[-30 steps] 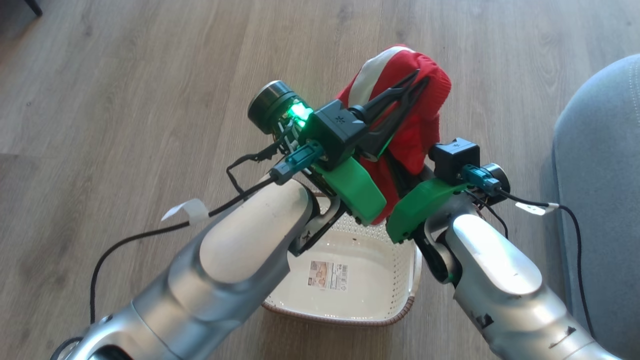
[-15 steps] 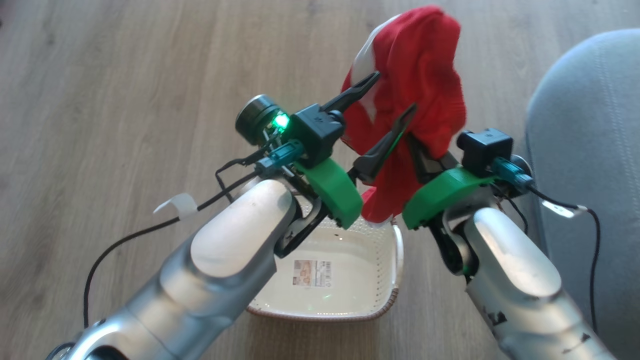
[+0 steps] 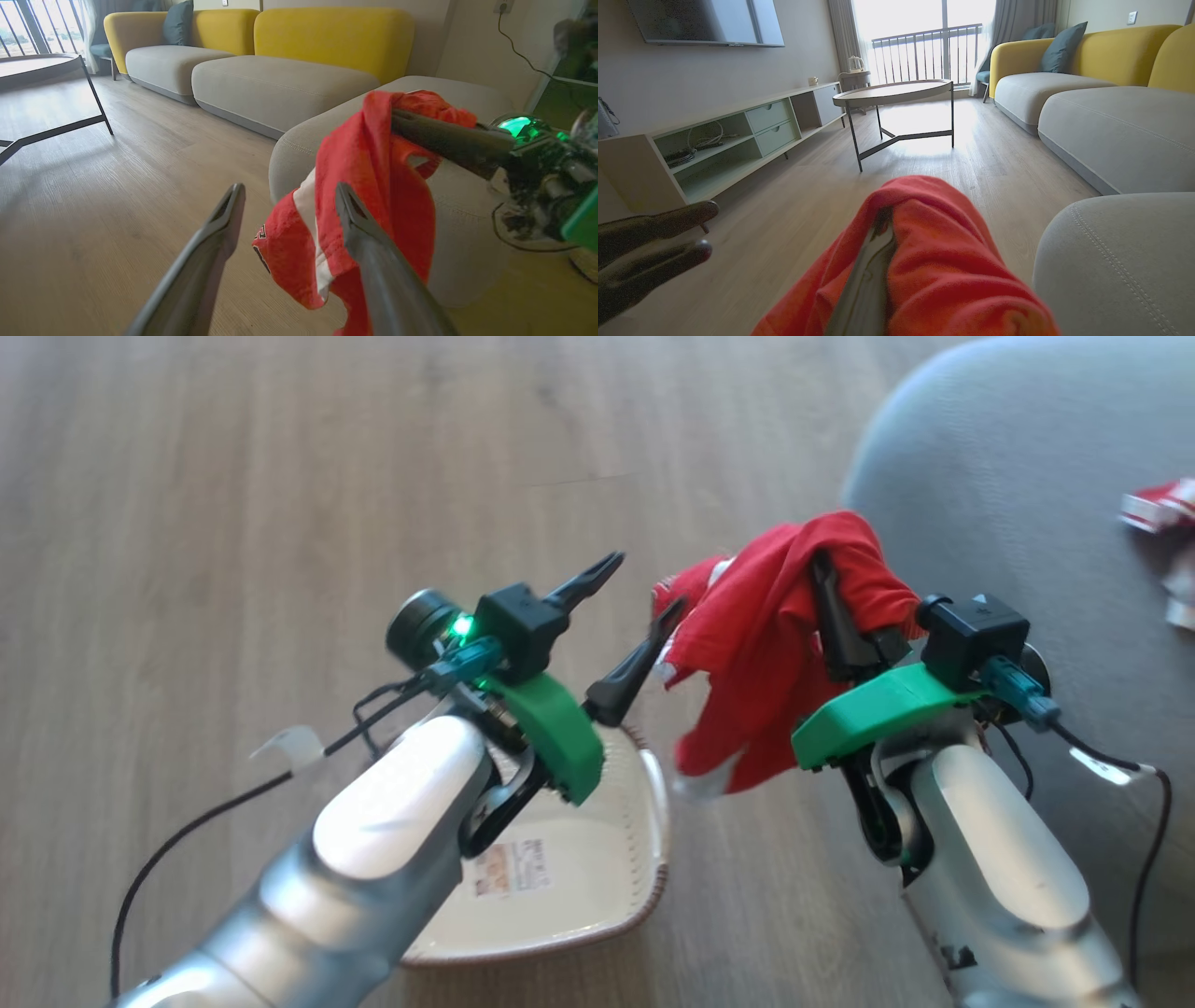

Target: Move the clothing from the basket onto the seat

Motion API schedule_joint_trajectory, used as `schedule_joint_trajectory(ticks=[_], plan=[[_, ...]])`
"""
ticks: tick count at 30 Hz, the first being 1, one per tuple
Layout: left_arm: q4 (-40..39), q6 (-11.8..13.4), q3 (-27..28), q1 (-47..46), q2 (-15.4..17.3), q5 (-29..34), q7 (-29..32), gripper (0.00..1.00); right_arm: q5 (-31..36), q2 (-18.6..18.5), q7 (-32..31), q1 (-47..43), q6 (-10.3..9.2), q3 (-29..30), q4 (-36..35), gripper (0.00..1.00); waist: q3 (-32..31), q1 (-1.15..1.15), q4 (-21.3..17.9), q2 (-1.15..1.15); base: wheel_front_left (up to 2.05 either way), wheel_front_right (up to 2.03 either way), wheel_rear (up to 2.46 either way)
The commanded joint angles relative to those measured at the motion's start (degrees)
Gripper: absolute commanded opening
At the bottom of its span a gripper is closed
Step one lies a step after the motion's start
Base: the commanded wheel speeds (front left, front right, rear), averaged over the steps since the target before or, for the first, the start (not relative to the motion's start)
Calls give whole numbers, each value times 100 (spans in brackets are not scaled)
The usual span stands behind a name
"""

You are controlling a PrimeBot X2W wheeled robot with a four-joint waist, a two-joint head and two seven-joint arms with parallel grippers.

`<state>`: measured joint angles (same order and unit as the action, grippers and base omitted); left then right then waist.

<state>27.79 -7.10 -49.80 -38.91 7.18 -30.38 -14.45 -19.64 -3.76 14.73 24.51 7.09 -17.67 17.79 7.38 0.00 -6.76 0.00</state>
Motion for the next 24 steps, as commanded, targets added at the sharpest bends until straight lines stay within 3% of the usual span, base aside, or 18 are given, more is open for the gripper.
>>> schedule_joint_trajectory(ticks=[1,24], plan=[[-110,-14,180,-149,136,-61,-50,100,26,38,27,42,40,-18,-255,0,-55,0,-314,0,0,0,0],[-489,-38,774,745,518,-91,-54,100,9,-15,27,-488,40,423,-1066,0,-272,0,-2361,0,0,0,0]])
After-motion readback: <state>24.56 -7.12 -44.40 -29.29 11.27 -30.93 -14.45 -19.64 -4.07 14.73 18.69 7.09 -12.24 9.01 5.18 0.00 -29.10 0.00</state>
